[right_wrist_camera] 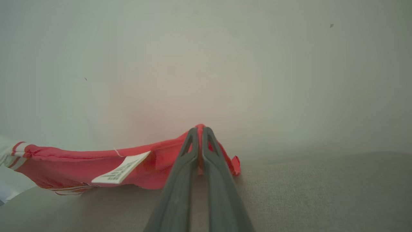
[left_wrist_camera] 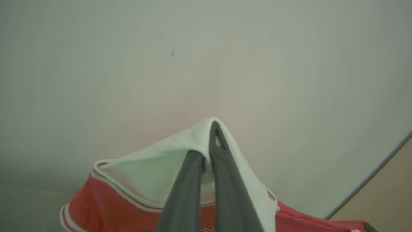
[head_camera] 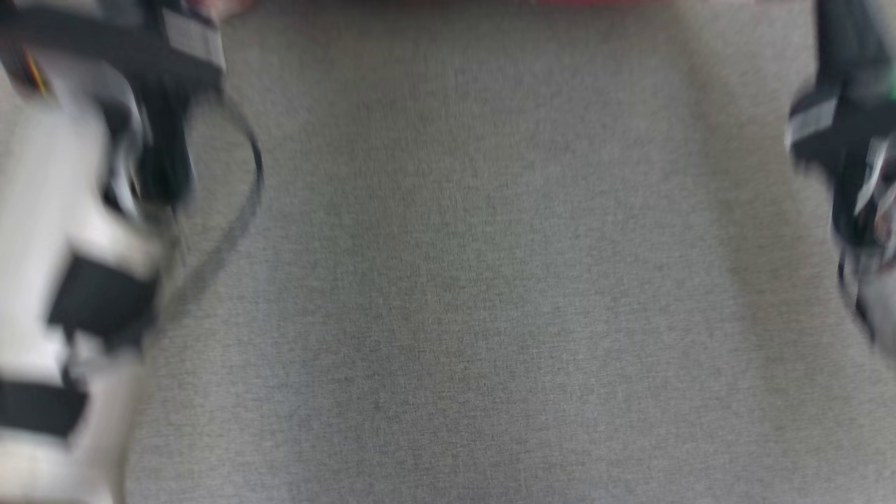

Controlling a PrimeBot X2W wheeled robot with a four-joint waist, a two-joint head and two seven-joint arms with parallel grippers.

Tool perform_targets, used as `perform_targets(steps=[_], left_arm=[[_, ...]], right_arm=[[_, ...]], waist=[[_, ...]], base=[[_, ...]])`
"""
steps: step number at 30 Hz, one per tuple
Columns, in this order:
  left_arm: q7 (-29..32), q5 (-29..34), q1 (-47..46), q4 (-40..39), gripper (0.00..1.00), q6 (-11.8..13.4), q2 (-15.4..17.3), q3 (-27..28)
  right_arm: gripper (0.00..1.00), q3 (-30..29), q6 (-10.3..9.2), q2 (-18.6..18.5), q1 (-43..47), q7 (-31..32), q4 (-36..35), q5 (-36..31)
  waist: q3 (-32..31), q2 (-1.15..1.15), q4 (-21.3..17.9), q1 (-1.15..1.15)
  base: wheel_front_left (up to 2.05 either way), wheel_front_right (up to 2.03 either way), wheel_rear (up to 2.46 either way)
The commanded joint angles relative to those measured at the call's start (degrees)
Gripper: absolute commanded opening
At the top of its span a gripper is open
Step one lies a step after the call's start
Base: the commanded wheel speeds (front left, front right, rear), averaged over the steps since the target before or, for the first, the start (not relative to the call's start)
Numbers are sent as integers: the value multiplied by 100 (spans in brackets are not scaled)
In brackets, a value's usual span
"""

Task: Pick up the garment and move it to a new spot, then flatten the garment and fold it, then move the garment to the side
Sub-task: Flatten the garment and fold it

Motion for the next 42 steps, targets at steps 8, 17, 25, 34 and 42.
perform_targets(steps=[8, 17, 25, 34, 42], left_arm=[[-137, -321, 3328, -2037, 0, 650, 82, 40], [-242, -656, 5972, -3093, 0, 1103, -67, 89], [-290, -758, 7299, -3388, 0, 1236, -345, 148], [-261, -504, 7382, -3264, 0, 1175, -283, 73], [-18, -326, 6621, -3426, 0, 952, -76, 32]], right_arm=[[0, -604, -13, 148, 2714, -29, -820, -5], [0, -826, -13, 361, 4513, -22, -1025, -450], [0, -1049, -13, 389, 5422, -21, -931, -721], [0, -1049, -13, 473, 5676, -1, -1081, -902], [0, -1195, -13, 518, 5461, 76, -1399, -875]], waist=[[-1012, 0, 147, 2], [-1391, 0, 218, 2], [-1662, 0, 317, 2], [-1663, 0, 327, 2], [-1722, 0, 229, 2]], base=[[0, 0, 0], [0, 0, 0], [0, 0, 0], [0, 0, 0], [0, 0, 0]])
